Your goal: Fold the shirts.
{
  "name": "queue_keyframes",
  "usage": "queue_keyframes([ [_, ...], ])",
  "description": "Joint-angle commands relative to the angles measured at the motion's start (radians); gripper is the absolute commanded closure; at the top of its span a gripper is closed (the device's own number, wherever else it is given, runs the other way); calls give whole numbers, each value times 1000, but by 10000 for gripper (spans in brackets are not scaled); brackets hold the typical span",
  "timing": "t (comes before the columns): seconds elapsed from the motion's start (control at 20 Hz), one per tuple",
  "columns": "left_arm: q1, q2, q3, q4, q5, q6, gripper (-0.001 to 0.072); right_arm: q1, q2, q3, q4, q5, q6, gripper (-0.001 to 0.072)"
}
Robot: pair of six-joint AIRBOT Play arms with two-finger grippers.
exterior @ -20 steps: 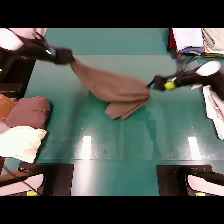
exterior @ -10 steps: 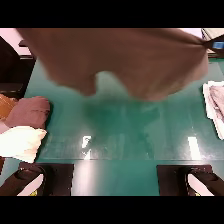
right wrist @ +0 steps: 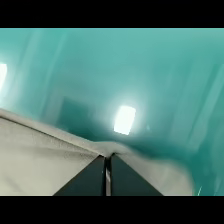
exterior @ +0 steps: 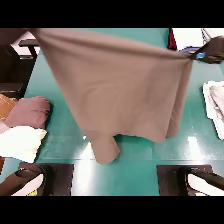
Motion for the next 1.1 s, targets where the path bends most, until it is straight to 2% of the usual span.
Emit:
queue_keyframes([
  [0.0, 0, -150, -139, 68, -37, 1, 678, 16, -237, 4, 0, 8, 2, 693],
  [0.15, 0, -302, -206, 86, 44, 7, 676, 46, -377, 4, 6, -66, 2, 691],
  [0.2, 1, -345, -207, 90, 50, 3, 658, 52, -402, 4, 13, -86, 2, 607],
  [0.25, 0, -369, -206, 97, 56, -3, 382, 51, -417, 5, 17, -95, 2, 351],
  [0.3, 3, -381, -206, 109, 61, -20, 120, 47, -422, 4, 23, -96, 0, 264],
  [0.35, 13, -380, -206, 112, 57, -31, 184, 35, -421, 4, 42, -92, -27, 265],
  [0.4, 33, -371, -204, 110, 39, -31, 216, 18, -413, 4, 67, -67, -51, 265],
  [0.5, 92, -342, -208, 111, -50, -31, 216, -15, -366, -26, 73, -1, -93, 266],
  [0.6, 148, -286, -281, 107, -92, -31, 216, -47, -273, -145, 93, -5, -137, 267],
  [0.8, 190, -136, -620, 73, -26, -32, 216, -121, -63, -460, 244, -87, -208, 268],
  [0.95, 190, -93, -870, -31, 42, -30, 215, -152, 38, -611, 301, -127, -230, 268],
  [1.05, 190, -93, -987, -74, 105, -28, 215, -152, 74, -660, 301, -130, -249, 327],
])
